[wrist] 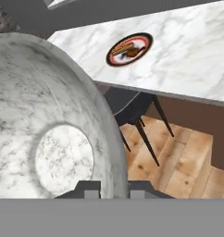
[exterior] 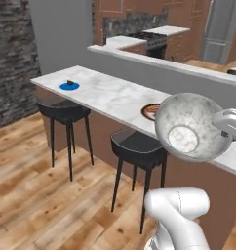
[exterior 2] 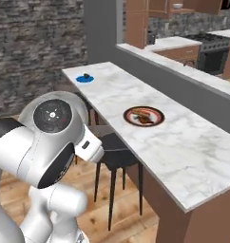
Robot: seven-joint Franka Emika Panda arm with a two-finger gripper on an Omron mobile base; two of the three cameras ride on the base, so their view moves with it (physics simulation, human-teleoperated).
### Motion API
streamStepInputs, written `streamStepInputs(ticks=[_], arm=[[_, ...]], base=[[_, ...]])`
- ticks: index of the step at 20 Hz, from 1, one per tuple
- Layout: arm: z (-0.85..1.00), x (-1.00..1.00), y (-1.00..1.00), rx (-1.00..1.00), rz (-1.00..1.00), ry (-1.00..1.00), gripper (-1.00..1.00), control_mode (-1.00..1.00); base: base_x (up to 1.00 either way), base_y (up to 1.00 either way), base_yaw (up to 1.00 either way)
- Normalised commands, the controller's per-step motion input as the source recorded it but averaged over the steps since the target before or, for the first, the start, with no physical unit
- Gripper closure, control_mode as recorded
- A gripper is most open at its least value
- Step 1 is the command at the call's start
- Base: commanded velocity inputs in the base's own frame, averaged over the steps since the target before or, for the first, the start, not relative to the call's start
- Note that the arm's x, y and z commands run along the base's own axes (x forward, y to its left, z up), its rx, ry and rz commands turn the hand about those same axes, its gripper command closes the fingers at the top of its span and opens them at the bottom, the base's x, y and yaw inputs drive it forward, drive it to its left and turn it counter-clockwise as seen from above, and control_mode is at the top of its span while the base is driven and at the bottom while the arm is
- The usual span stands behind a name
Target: Take the smaller bowl and place it next to the appetizer plate on the dining counter , and place the larger bowl next to the plate with cooked food.
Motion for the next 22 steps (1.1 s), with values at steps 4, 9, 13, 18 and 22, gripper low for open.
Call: streamStepInputs(ticks=[4, 9, 13, 18, 22], arm=[[0.00, 0.00, 0.00, 0.00, 0.00, 0.00, 1.00, 1.00], [0.00, 0.00, 0.00, 0.00, 0.00, 0.00, 1.00, 1.00], [0.00, 0.00, 0.00, 0.00, 0.00, 0.00, 1.00, 1.00], [0.00, 0.00, 0.00, 0.00, 0.00, 0.00, 1.00, 1.00], [0.00, 0.00, 0.00, 0.00, 0.00, 0.00, 1.00, 1.00]], base=[[0.99, 0.90, -0.53], [0.90, 0.47, -0.52], [0.82, 0.08, -0.50], [0.97, 0.05, -0.47], [0.91, 0.00, -0.40]])
